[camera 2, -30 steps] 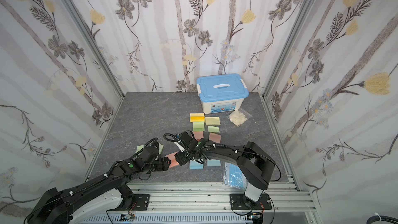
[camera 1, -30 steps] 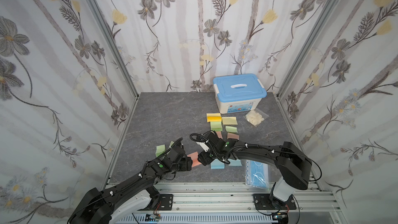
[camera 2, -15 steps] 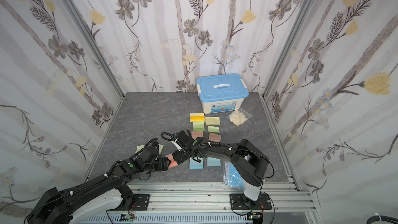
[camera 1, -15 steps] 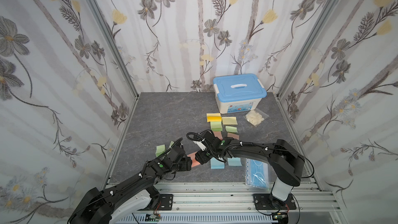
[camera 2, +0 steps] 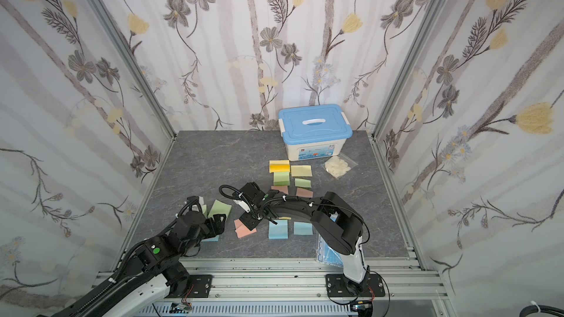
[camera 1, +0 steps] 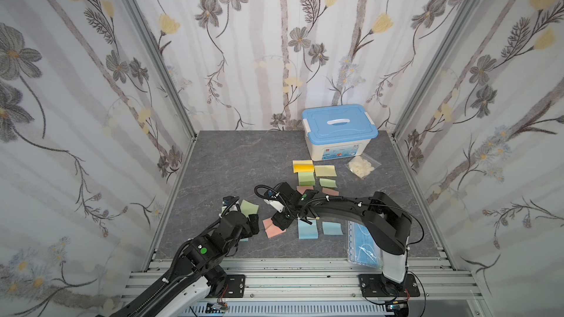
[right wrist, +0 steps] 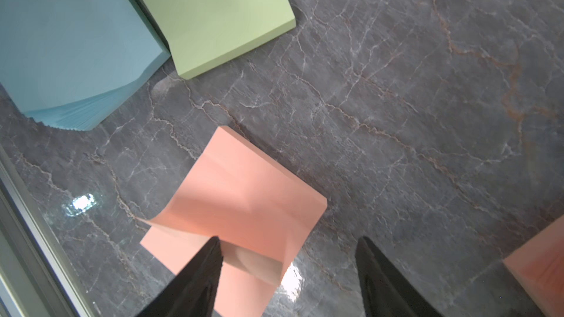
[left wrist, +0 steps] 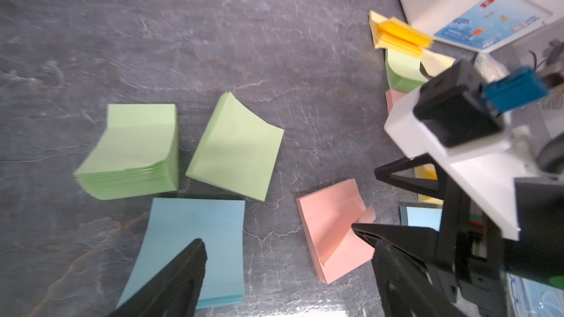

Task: Tear off pages from different memo pads
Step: Pick up the memo pad from the center of the board.

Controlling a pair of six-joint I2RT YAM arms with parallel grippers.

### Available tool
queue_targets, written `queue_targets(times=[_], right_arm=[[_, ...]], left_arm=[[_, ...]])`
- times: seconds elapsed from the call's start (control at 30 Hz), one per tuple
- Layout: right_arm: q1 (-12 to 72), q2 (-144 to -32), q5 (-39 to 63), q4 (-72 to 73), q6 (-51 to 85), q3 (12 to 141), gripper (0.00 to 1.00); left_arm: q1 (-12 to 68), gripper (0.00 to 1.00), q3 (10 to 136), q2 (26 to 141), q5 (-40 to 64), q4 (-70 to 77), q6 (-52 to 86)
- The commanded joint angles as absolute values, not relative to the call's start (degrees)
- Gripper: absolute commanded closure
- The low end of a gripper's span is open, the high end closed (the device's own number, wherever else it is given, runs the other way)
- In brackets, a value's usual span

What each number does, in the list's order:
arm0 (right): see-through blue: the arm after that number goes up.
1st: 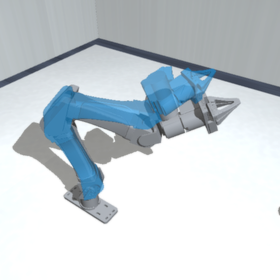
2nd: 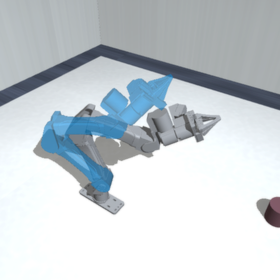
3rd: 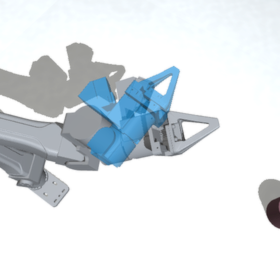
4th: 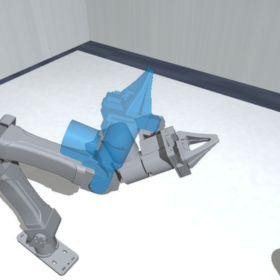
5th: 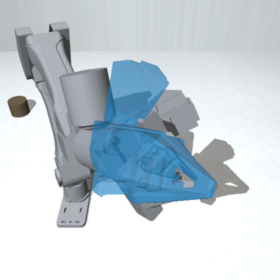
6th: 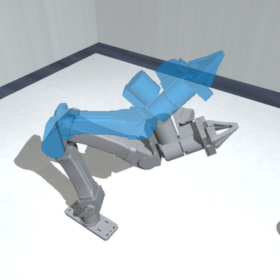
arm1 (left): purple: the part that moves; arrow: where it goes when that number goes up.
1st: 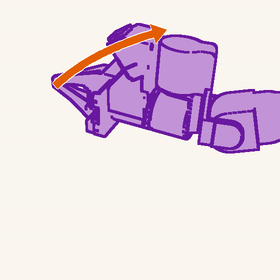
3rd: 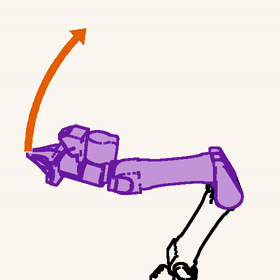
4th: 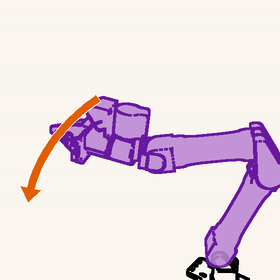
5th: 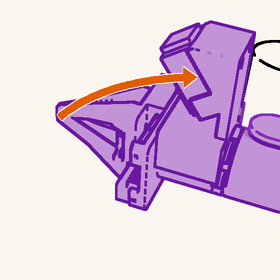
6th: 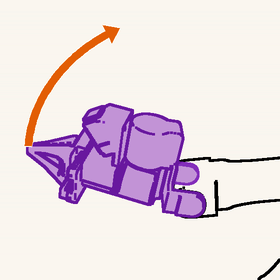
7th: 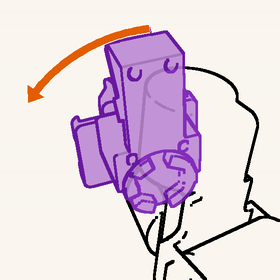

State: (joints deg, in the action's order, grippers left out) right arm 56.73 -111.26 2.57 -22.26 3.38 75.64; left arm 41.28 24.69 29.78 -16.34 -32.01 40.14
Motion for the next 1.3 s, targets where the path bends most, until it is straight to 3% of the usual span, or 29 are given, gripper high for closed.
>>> queue_targets(times=[0.0,0.47,0.9,1.27], right_arm=[[57.11,-112.45,3.12,-25.50,-5.28,76.90,0.29],[60.03,-114.90,-2.54,-25.05,-18.60,77.16,0.32],[60.82,-111.40,6.64,-25.22,-27.75,75.45,0.35],[60.91,-113.78,4.04,-25.24,-28.52,78.39,0.42]], left_arm=[[40.96,0.12,25.57,26.16,-22.61,-39.65,41.75],[40.61,0.12,24.26,27.59,-21.49,-36.47,41.69],[40.25,0.12,23.51,24.57,-22.87,-37.81,42.28],[40.01,0.12,22.95,23.31,-22.68,-38.27,42.80]])
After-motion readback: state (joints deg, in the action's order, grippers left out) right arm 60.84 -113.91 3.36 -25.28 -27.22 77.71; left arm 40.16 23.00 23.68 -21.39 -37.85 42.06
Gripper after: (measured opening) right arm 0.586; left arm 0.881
